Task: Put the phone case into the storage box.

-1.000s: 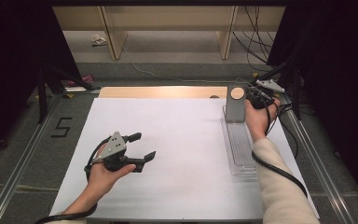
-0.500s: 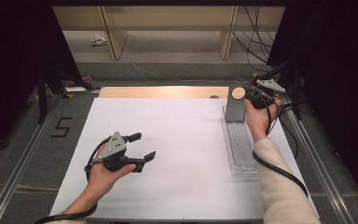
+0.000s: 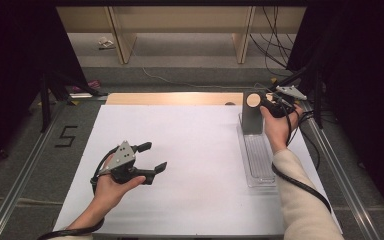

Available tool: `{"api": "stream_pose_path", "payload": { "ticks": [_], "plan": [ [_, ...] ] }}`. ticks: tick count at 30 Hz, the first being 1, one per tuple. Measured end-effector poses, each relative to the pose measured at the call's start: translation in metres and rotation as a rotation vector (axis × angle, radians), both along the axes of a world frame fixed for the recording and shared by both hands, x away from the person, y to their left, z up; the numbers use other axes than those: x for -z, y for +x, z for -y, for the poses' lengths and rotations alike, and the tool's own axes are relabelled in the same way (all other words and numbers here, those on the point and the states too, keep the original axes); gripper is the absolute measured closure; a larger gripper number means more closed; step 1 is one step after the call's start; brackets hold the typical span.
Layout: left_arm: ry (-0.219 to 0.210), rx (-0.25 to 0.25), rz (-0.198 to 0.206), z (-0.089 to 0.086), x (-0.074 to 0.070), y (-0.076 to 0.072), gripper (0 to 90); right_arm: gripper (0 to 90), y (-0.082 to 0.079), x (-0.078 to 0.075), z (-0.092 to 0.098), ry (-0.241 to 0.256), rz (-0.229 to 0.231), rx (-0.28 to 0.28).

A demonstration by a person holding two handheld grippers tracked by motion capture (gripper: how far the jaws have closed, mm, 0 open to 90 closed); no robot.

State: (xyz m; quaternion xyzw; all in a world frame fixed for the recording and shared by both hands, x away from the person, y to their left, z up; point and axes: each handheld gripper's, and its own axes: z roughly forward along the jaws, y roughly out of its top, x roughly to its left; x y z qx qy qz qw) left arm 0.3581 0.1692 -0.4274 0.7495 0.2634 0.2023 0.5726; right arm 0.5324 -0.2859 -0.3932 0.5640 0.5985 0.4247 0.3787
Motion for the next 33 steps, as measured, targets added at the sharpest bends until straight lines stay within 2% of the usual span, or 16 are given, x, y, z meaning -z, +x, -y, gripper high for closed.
{"api": "stream_pose_path", "payload": {
  "ticks": [14,33],
  "plan": [
    [0.002,-0.001,0.0,0.0,0.0,0.0,15.9,41.3,-0.009,-0.009,-0.002,0.011,0.001,-0.03],
    [0.006,-0.004,-0.003,0.0,0.001,0.001,15.9,24.8,-0.033,-0.014,-0.002,0.027,-0.02,-0.124]
  ]
}}
